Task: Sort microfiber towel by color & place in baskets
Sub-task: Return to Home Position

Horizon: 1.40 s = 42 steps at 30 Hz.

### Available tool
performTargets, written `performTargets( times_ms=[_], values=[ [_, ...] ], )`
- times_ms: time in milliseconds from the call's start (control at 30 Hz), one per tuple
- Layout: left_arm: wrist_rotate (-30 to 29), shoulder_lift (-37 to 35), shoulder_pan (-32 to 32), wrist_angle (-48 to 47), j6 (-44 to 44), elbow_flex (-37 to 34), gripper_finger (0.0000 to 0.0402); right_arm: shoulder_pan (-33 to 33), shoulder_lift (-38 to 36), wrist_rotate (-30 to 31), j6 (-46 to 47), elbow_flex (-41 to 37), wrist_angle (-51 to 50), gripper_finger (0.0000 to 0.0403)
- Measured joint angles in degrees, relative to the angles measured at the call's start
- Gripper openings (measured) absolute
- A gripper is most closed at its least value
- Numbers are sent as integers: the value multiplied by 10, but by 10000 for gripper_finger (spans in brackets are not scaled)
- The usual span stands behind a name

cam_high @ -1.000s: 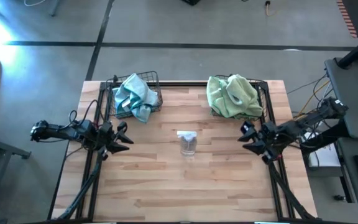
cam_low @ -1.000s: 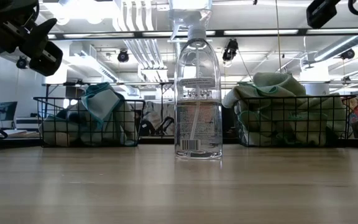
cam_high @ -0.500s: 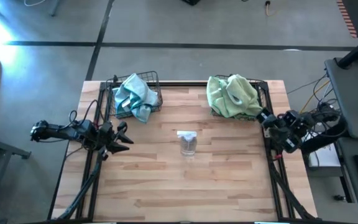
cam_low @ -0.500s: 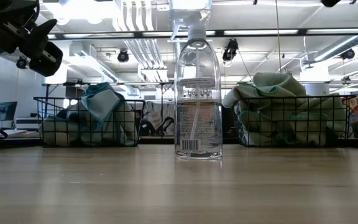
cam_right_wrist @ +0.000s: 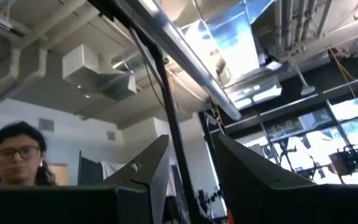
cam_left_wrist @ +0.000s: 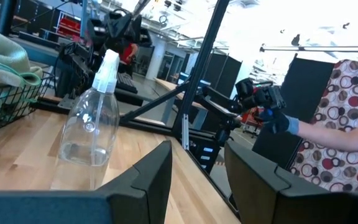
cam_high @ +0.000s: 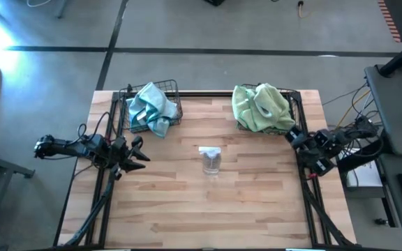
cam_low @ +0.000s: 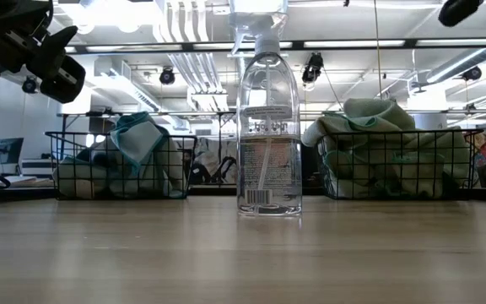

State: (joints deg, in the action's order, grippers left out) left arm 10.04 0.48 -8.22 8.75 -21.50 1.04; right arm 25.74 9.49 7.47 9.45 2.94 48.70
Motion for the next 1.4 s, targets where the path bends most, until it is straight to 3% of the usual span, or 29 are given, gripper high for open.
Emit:
performTargets(
  times_ms=[367, 833, 1400],
  values=[
    [0, 0, 0, -2, 0, 0, 133, 0, -11, -20, 4, -22, -58, 123],
    [0, 0, 0, -8, 3, 0, 133, 0, -11, -19, 10, -22, -243, 123],
    [0, 0, 0, -29, 100, 0, 133, 0, -11, -18, 62, -22, -465, 123]
  ],
)
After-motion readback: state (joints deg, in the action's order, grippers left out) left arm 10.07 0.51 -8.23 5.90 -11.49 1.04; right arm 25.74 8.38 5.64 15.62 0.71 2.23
